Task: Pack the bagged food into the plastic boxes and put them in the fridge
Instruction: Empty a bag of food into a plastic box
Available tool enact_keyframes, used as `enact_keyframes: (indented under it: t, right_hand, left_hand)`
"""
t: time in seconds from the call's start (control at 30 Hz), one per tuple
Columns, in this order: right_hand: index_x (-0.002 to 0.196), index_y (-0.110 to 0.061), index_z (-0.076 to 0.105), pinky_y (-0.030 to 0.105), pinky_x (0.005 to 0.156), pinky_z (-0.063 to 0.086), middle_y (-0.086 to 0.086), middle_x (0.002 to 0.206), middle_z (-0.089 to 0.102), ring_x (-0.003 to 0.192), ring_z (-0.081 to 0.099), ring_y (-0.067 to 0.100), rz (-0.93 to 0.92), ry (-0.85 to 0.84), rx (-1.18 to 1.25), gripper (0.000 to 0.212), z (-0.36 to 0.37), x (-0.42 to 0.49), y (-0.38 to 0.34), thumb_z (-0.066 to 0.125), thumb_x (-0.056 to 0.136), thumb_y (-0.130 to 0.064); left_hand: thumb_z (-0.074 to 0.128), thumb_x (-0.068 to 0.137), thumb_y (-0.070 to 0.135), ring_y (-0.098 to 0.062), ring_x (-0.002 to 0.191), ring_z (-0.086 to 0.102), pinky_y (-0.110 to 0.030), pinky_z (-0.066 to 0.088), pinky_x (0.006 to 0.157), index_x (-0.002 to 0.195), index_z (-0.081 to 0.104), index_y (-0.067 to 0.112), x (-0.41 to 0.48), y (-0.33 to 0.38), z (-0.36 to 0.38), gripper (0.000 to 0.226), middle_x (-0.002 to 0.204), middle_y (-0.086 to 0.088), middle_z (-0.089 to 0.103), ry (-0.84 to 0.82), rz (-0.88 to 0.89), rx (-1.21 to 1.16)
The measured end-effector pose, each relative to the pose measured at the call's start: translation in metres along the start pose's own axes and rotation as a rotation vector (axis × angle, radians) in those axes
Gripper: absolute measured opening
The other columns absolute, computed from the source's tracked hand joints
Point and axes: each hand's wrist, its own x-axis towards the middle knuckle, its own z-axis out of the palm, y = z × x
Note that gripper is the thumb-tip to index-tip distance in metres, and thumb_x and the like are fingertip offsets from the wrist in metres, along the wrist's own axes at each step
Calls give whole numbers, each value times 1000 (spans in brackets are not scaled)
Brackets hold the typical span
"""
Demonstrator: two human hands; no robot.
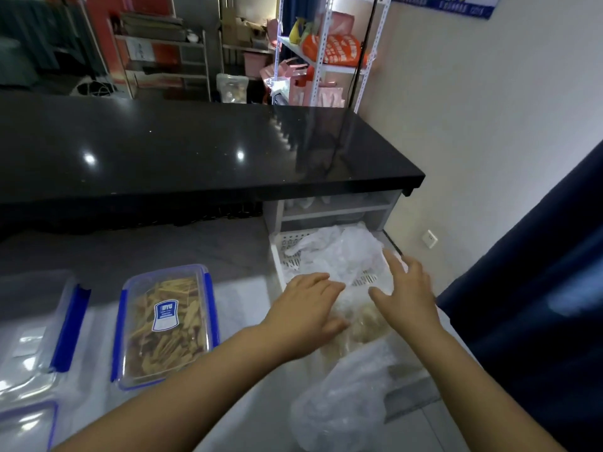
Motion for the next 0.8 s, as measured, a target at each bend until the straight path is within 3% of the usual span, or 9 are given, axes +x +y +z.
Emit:
enact_keyframes:
  t: [0.1, 0.23, 0.3, 0.4, 0.53, 0.63, 0.73, 0.8]
  right_hand:
    - [137, -30, 39, 35, 84, 51, -2, 123, 50, 96, 59, 18, 30, -144, 308, 57, 4, 8, 10, 63, 85, -29]
    - [100, -19, 64, 21, 71, 44, -2, 96, 63, 85, 58, 14, -19, -109, 399, 14, 0, 17, 11, 59, 88, -14]
    - [85, -20, 65, 18, 66, 43, -5, 85, 64, 82, 59, 14, -32, -80, 552, 15, -7, 21, 6, 57, 87, -7]
    - [81, -19, 63, 19, 63, 46, -2, 82, 63, 77, 59, 14, -108, -9, 722, 17, -24, 25, -14, 57, 87, -4]
    - [85, -14, 57, 26, 70, 50, 3, 82, 60, 75, 56, 12, -250, 13, 912, 10, -45, 29, -51, 58, 88, -4]
    - [82, -12, 52, 24, 68, 49, 3, 77, 55, 69, 52, 9, -370, -14, 989, 13, -55, 28, -77, 57, 88, -2]
    - [83, -13, 52, 23, 68, 51, 2, 77, 54, 70, 53, 10, -500, -43, 1024, 13, -66, 25, -102, 59, 87, -3]
    - [83, -15, 52, 23, 67, 52, 2, 76, 55, 70, 54, 11, -586, -76, 1047, 17, -73, 24, -121, 62, 86, -1]
  left_hand:
    - [38, 89, 59, -21, 135, 27, -37, 18, 110, 136, 39, 18, 20, 3, 5, 63, 137, -4, 48, -128, -53, 65]
    - [49, 83, 55, -25, 103, 46, -33, 36, 89, 101, 60, 17, 25, 1, -3, 43, 98, -6, 59, -133, -124, 135]
    - [55, 82, 49, -23, 95, 49, -31, 43, 76, 97, 60, 19, 24, 1, -12, 34, 93, -5, 58, -91, -155, 105]
    - [55, 86, 44, -20, 89, 56, -29, 46, 69, 98, 58, 21, 23, 1, -30, 26, 93, 1, 63, 28, -165, 94]
    - [53, 90, 38, -14, 78, 55, -21, 31, 60, 95, 58, 22, 18, 0, -52, 17, 88, 5, 61, 236, -160, 87]
    - [61, 86, 30, -9, 59, 44, -13, 21, 49, 77, 52, 20, 7, -4, -64, 16, 68, 8, 48, 362, -113, 113]
    - [57, 84, 30, -11, 51, 46, -24, 40, 42, 75, 54, 17, -3, -11, -75, 17, 62, 5, 52, 492, -29, 163]
    - [52, 89, 32, -11, 54, 52, -29, 48, 47, 80, 58, 16, -10, -17, -87, 19, 66, 2, 57, 561, 8, 189]
